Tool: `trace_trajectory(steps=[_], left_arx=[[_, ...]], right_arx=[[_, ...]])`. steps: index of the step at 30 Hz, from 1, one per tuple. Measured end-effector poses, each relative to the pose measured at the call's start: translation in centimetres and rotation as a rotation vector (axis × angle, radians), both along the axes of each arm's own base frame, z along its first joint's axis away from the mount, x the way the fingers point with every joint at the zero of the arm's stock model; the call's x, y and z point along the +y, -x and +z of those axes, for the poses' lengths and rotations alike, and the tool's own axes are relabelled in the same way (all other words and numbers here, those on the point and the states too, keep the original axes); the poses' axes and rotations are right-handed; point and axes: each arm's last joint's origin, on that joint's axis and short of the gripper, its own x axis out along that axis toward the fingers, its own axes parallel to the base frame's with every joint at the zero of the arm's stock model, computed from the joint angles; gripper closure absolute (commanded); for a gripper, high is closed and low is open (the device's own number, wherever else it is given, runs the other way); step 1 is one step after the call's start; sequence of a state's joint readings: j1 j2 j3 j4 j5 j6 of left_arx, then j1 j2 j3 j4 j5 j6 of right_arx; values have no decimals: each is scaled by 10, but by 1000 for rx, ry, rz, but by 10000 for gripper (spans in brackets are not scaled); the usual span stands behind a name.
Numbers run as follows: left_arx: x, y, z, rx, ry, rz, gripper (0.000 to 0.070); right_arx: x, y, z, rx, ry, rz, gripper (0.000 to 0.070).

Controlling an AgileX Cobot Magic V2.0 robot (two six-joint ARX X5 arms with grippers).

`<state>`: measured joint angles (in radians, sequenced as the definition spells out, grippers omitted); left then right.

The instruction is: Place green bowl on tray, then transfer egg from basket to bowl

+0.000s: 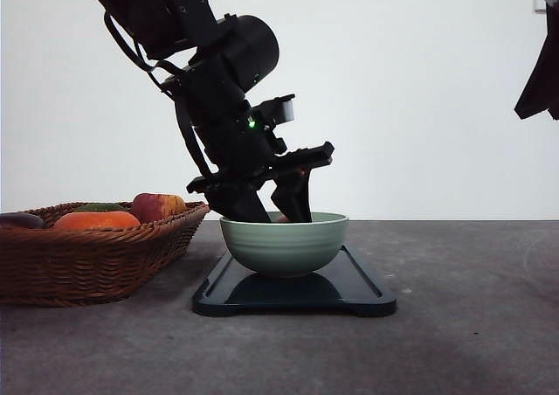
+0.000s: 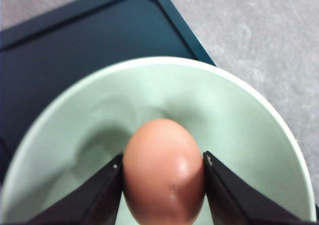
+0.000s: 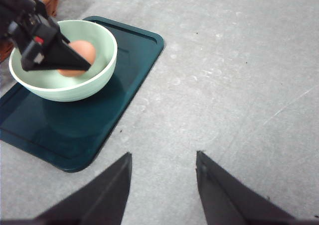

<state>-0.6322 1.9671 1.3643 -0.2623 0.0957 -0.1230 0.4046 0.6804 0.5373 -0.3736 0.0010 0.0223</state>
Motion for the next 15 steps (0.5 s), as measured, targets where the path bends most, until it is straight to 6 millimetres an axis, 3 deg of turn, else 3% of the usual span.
trace_trajectory(steps=[6,11,15], left_arx=[[-1,0,-6,14,-10,-1,455],[-1,0,-6,14,-10,-1,317],[0,0,-5,32,-24,-1,300]], right_arx=[[0,0,0,-4,-2,0,445],[0,0,0,-4,-2,0,445],[0,0,0,-4,-2,0,445]])
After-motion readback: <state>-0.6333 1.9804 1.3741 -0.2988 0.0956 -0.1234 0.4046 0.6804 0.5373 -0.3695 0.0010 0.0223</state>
